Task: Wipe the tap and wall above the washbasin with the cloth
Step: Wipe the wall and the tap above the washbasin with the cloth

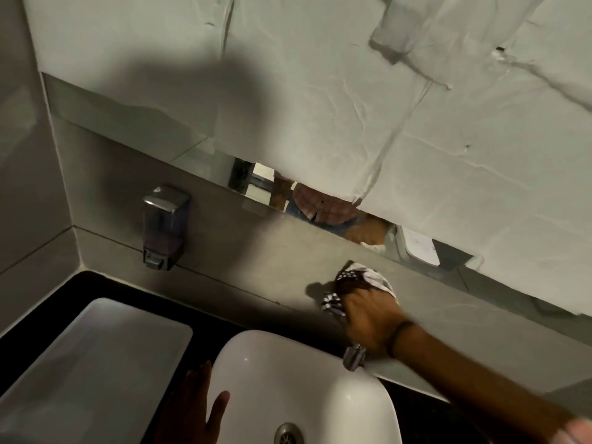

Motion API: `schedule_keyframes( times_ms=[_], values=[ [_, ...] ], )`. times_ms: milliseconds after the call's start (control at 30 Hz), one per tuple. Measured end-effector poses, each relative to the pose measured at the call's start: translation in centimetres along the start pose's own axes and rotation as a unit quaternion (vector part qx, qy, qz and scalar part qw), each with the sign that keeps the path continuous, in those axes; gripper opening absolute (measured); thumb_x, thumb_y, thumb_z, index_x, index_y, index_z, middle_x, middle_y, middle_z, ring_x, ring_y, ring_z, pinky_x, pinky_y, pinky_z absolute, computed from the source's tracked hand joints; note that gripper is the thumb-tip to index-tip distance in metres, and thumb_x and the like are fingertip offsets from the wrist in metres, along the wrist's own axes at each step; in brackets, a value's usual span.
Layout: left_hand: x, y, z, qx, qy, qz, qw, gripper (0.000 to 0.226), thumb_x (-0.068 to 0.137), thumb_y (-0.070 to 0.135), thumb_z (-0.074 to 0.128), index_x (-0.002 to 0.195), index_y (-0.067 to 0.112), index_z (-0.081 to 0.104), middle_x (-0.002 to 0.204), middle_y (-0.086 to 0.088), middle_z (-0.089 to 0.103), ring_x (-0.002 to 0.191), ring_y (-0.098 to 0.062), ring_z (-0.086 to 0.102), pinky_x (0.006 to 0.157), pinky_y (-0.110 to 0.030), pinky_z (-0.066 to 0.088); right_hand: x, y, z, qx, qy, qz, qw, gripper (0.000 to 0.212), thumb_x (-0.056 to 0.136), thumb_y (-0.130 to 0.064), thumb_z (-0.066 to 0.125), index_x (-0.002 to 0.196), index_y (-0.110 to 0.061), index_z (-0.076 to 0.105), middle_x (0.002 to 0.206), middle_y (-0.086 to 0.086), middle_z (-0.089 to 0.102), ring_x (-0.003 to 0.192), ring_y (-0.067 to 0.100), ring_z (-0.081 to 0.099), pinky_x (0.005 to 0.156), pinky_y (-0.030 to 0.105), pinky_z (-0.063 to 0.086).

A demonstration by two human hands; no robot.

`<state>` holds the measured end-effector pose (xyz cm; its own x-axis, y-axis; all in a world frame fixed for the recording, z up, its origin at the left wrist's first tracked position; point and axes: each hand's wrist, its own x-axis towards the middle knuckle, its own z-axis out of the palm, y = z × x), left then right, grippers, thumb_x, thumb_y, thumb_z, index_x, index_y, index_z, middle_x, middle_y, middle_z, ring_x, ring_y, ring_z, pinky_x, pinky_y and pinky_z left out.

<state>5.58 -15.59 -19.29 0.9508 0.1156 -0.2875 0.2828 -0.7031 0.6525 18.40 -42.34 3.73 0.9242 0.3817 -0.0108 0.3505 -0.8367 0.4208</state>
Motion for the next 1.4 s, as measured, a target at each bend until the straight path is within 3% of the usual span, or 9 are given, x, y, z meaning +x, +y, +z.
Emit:
schedule_keyframes(
  times_ms=[167, 433, 567, 600, 733, 933, 1000, 1233, 1400],
  values=[
    [0.8, -0.5, 1.2, -0.028, -0.035, -0.003, 0.999, 0.077, 0.078, 0.081, 0.004, 0.145, 0.045, 0.017, 0.146, -0.016, 0.046, 0.130, -0.036, 0.050, 0.105, -0.055, 0.042, -4.1, -0.4, 4.3, 0.467, 0.169, 0.105, 0.862, 0.046, 0.106, -0.036, 0.040, 0.151, -0.035, 0.047, 0.162, -0.014, 0.042, 0.152, 0.003, 0.032, 0.127, 0.031, 0.026],
    [3.2, -2.0, 2.0, -0.038, -0.039, 0.063, 0.997, 0.092, 0.073, 0.087, 0.010, 0.149, 0.035, 0.008, 0.158, -0.008, 0.026, 0.146, -0.025, 0.023, 0.117, -0.051, 0.023, -3.0, -1.6, 5.5, 0.946, -0.051, 0.300, 0.109, 0.080, 0.094, -0.064, 0.048, 0.144, -0.002, 0.056, 0.144, 0.030, 0.058, 0.134, 0.048, 0.055, 0.115, 0.066, 0.037],
    [6.1, 3.4, -4.7, -0.078, -0.183, -0.096, 0.975, 0.079, 0.082, 0.043, 0.068, 0.130, -0.015, 0.043, 0.137, -0.038, 0.046, 0.137, -0.029, 0.042, 0.115, -0.037, 0.028, -2.3, 0.1, 5.7, 0.972, -0.127, 0.197, 0.025, 0.078, 0.096, -0.056, 0.040, 0.156, -0.005, 0.039, 0.166, 0.018, 0.032, 0.154, 0.041, 0.028, 0.128, 0.059, 0.013],
    [6.9, 4.5, -5.9, -0.122, -0.252, -0.073, 0.957, 0.028, 0.092, 0.006, 0.058, 0.099, -0.021, 0.064, 0.105, -0.037, 0.068, 0.114, -0.014, 0.064, 0.101, -0.023, 0.042, -2.0, -0.1, 6.1, 0.973, -0.121, 0.196, 0.025, 0.077, 0.097, -0.057, 0.039, 0.155, -0.005, 0.042, 0.165, 0.019, 0.035, 0.153, 0.042, 0.031, 0.127, 0.060, 0.015],
    [4.1, 11.1, -8.4, -0.177, -0.269, -0.027, 0.946, 0.088, 0.094, -0.014, 0.031, 0.015, 0.026, 0.037, 0.011, 0.007, 0.030, 0.021, 0.011, 0.043, 0.057, -0.006, 0.043, -1.8, -1.0, 7.6, 0.976, -0.091, 0.195, 0.010, 0.075, 0.098, -0.056, 0.043, 0.150, -0.003, 0.049, 0.159, 0.022, 0.044, 0.149, 0.044, 0.037, 0.124, 0.062, 0.022],
    [2.9, 10.0, -9.5, -0.190, -0.233, 0.008, 0.954, 0.024, 0.097, -0.010, 0.036, 0.114, -0.018, 0.051, 0.097, -0.020, 0.056, 0.091, -0.019, 0.062, 0.092, -0.022, 0.043, -3.4, 0.1, 6.9, 0.973, -0.097, 0.198, 0.063, 0.083, 0.096, -0.058, 0.049, 0.156, -0.003, 0.037, 0.165, 0.022, 0.031, 0.153, 0.044, 0.029, 0.128, 0.060, 0.014],
    [2.2, 8.8, -8.0, -0.220, -0.213, -0.063, 0.950, 0.070, 0.087, -0.003, 0.060, 0.124, -0.039, 0.013, 0.140, -0.048, 0.026, 0.135, -0.052, 0.025, 0.118, -0.046, 0.016, -2.6, 0.4, 4.8, 0.959, -0.100, 0.241, 0.107, 0.084, 0.096, -0.063, 0.046, 0.151, 0.001, 0.047, 0.157, 0.028, 0.043, 0.147, 0.046, 0.040, 0.126, 0.061, 0.020],
    [3.3, 1.9, -2.8, -0.298, -0.096, -0.018, 0.950, 0.120, 0.044, 0.037, 0.085, 0.141, 0.001, 0.024, 0.153, -0.006, 0.039, 0.134, 0.004, 0.039, 0.122, -0.034, 0.009, -4.0, -4.0, 1.6, 0.564, 0.007, 0.287, 0.774, 0.067, 0.103, -0.046, 0.048, 0.162, -0.026, 0.023, 0.164, 0.010, 0.034, 0.140, 0.031, 0.049, 0.119, 0.048, 0.041],
    [2.9, 0.4, -1.0, -0.176, -0.076, 0.033, 0.981, 0.100, 0.020, 0.084, 0.071, 0.109, 0.072, 0.026, 0.154, -0.022, 0.026, 0.143, -0.028, 0.032, 0.119, -0.051, 0.016, -5.3, -6.5, -0.1, 0.459, 0.019, 0.312, 0.832, 0.078, 0.092, -0.076, 0.021, 0.161, -0.039, 0.014, 0.172, 0.002, 0.008, 0.152, 0.028, 0.031, 0.123, 0.044, 0.035]
  ],
)
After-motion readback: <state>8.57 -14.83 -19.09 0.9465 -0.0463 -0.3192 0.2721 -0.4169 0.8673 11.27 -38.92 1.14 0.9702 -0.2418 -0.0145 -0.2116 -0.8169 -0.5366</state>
